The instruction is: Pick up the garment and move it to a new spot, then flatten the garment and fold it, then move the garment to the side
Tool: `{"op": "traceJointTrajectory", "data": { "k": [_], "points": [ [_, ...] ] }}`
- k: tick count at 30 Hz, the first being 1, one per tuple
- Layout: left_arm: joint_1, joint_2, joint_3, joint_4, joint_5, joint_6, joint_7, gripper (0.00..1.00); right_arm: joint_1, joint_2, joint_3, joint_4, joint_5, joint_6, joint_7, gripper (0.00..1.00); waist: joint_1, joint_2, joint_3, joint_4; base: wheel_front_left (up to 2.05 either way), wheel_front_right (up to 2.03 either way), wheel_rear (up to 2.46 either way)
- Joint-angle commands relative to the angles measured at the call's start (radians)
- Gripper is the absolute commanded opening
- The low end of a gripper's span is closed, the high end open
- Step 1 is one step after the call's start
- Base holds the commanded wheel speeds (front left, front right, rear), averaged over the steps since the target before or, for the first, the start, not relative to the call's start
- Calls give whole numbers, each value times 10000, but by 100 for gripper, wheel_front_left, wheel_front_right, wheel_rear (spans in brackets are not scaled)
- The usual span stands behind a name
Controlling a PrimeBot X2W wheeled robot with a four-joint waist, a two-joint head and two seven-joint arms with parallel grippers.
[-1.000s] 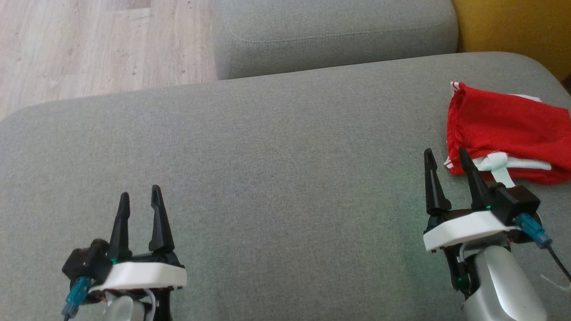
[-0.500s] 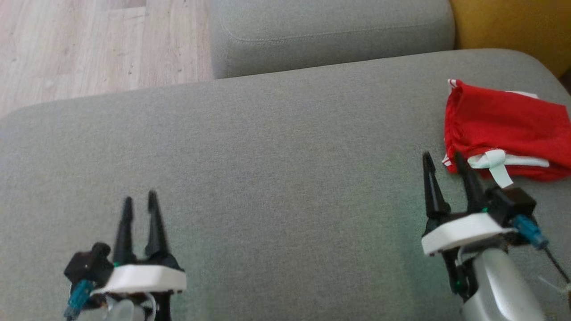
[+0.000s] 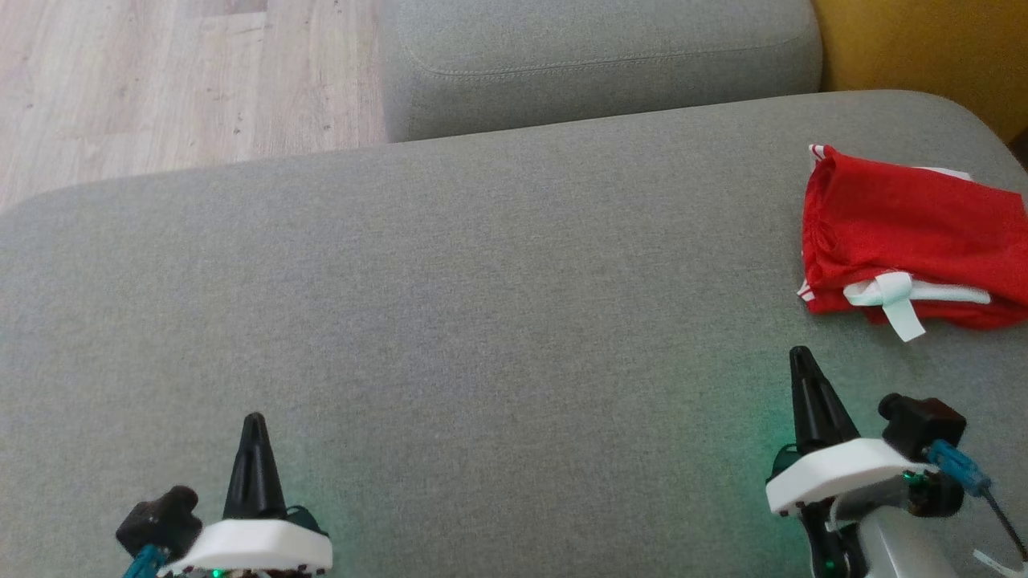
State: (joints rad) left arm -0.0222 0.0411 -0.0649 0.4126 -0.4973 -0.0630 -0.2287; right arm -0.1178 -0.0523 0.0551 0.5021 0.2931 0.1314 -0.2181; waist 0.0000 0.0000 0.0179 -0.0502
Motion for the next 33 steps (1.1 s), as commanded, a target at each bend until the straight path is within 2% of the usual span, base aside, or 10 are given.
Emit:
{"op": "traceJointTrajectory", "data": {
  "k": [1,33],
  "points": [
    [-453,12,150,-368,-268,-52,85,0,-485,-17,-78,-398,339,-1,61,0,0,0,-2,8,0,0,0],
    [-561,34,605,-742,-3327,-228,1019,0,-314,-7,-527,-1019,3952,-3,973,0,0,0,-43,148,0,0,0]
  ]
}}
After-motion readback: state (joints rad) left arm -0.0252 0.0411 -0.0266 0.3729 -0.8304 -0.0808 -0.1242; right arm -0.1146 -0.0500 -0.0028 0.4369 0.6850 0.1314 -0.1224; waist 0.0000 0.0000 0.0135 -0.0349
